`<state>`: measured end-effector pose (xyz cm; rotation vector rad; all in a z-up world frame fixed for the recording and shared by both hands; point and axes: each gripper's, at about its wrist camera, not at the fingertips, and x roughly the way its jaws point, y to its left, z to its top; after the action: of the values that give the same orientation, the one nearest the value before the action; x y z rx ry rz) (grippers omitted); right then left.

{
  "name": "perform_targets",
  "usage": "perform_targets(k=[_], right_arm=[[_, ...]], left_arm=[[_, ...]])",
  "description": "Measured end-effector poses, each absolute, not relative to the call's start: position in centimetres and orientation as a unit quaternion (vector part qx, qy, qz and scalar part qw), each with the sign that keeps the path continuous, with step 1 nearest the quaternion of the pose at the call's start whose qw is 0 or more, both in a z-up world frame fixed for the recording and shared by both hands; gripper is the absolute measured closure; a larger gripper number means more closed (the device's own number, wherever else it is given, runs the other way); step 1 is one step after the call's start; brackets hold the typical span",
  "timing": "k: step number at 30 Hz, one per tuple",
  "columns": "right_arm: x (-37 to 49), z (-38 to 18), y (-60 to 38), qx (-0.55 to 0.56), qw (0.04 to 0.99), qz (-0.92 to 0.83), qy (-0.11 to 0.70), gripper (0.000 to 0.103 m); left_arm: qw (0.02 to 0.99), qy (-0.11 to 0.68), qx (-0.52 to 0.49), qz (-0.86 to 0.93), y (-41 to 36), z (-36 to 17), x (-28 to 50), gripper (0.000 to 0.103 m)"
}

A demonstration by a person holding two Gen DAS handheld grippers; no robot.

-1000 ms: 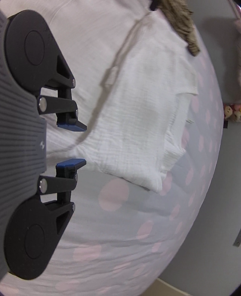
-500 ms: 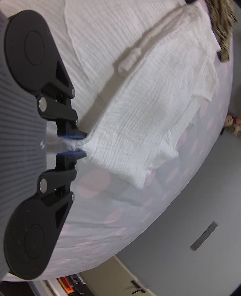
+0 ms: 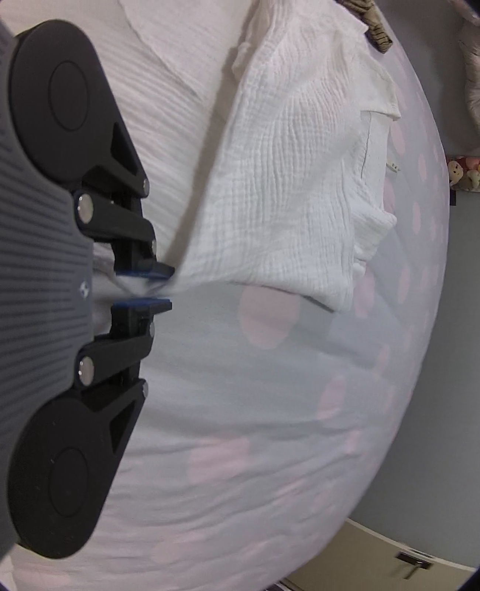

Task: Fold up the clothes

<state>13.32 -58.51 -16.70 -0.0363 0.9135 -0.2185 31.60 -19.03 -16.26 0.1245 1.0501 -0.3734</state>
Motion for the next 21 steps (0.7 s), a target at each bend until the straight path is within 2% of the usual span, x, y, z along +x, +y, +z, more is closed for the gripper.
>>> perform_targets(k=[7,9,12,14,15,17,21], right_arm=[[12.6,-12.1,-60.5,0.006,0.901,-0.09,0.425,0.077],[14.3,-11.3,-61.5,0.027,0.906,-0.091,0.413,0.068],[17.8,-10.7,-62.7,0.057,0.914,-0.092,0.391,0.065],[20.5,-10.7,-63.4,0.083,0.918,-0.09,0.378,0.062],[21.9,-10.9,-63.8,0.098,0.917,-0.09,0.375,0.057],[24.5,-11.6,-64.5,0.132,0.915,-0.092,0.37,0.052],[28.5,-13.8,-65.8,0.195,0.902,-0.107,0.369,0.048]], left_arm=[[0.862,0.465,0.047,-0.193,-19.1,-14.1,33.8,0.061],[0.863,0.466,0.042,-0.189,-19.3,-14.3,34.9,0.061],[0.866,0.464,0.031,-0.187,-19.4,-14.7,36.2,0.061],[0.867,0.464,0.031,-0.181,-19.5,-15.1,37.0,0.061],[0.867,0.464,0.03,-0.18,-19.5,-15.3,37.3,0.061],[0.865,0.467,0.032,-0.179,-19.6,-15.9,38.1,0.061],[0.865,0.469,0.034,-0.175,-19.5,-16.9,39.4,0.061]])
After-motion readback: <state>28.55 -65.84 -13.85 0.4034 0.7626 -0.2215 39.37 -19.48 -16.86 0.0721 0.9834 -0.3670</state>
